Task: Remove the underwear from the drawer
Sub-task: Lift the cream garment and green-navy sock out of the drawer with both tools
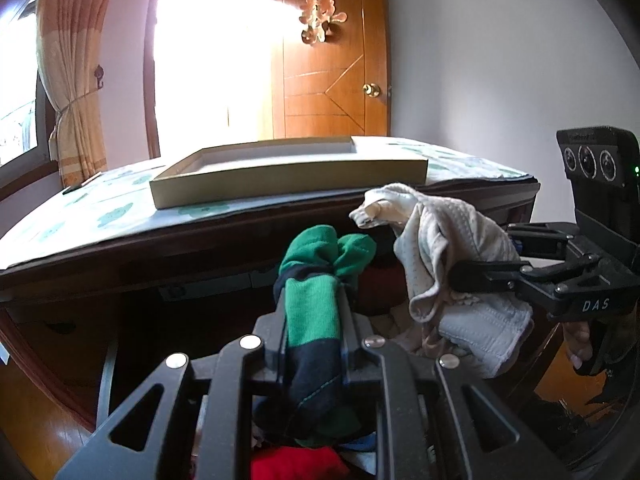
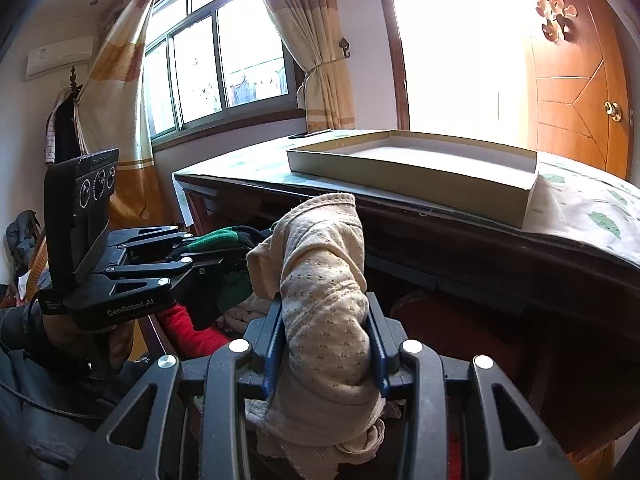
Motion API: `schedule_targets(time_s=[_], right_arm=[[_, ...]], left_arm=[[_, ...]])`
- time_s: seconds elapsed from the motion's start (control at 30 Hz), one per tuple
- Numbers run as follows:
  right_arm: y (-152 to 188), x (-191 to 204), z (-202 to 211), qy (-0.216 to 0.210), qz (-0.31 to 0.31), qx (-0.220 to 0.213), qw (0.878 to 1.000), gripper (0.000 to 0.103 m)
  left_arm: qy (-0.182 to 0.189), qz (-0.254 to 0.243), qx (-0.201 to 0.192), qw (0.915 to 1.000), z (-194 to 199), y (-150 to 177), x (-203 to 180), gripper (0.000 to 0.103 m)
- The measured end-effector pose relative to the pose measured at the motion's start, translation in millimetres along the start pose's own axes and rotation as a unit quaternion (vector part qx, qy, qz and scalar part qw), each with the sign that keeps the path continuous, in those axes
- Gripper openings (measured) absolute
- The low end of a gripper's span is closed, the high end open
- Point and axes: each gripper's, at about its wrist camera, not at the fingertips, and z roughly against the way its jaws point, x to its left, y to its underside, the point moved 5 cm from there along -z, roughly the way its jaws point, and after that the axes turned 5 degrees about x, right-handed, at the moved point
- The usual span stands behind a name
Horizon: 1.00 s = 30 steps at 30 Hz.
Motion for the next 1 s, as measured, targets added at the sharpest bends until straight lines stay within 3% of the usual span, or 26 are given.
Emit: schedule_targets(time_s=[1.0], right_arm=[[-1.8, 11.8, 28.6, -0.006, 0.028, -0.093, 0.995, 0.039]], left_arm=[[-0.032, -0.026, -0.109, 0.9933, 37.0, -20.3, -4.7, 0.016]])
